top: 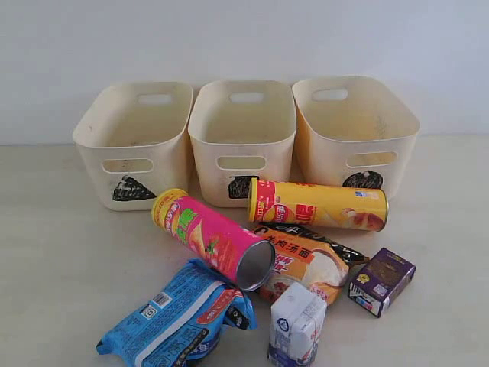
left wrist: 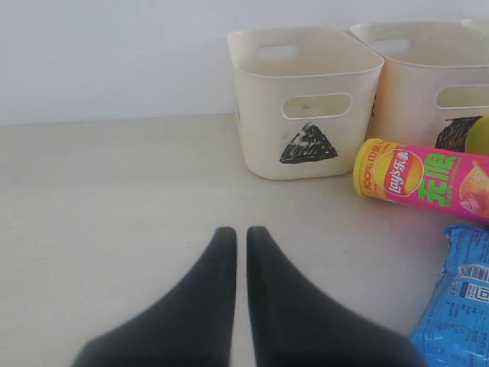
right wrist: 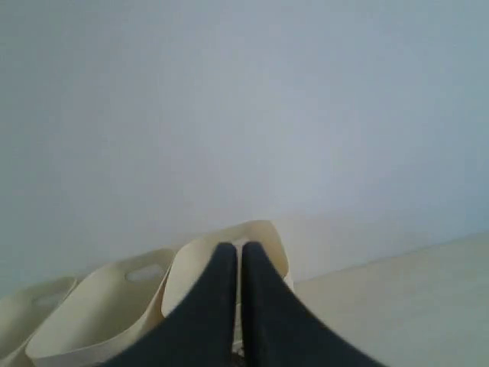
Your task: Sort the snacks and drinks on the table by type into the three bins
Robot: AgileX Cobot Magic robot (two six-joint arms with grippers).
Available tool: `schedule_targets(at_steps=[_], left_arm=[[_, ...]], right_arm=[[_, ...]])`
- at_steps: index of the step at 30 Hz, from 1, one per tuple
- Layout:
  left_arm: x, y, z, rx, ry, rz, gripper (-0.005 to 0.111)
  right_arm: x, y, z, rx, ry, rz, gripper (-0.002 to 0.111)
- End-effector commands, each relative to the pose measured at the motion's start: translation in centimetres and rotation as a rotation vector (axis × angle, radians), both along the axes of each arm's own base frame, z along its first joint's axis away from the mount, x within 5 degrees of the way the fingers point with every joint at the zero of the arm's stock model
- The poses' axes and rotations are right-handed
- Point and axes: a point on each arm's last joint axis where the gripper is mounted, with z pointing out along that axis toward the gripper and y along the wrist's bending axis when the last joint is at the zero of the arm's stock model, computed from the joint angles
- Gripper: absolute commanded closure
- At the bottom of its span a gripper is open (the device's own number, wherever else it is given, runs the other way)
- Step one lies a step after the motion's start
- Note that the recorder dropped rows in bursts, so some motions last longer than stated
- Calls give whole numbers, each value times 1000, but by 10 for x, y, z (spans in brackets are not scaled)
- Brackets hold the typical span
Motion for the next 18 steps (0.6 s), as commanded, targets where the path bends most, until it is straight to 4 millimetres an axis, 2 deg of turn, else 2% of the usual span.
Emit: schedule_targets(at_steps=[1, 4, 8, 13, 18], left_arm=[[0, 0, 0, -9, -7, 6, 103], [0, 0, 0, -9, -7, 6, 103], [0, 0, 0, -9, -7, 6, 103], [0, 0, 0, -9, -7, 6, 103], [0, 0, 0, -9, -7, 6, 103]], right_arm=[[27, 2, 27, -134, 167, 7, 108], [47, 4, 37, -215, 292, 27, 108], [72, 9, 40, -304, 478, 110, 108], [95, 27, 44, -425, 589, 351, 108], [112, 53, 34, -513, 639, 595, 108]])
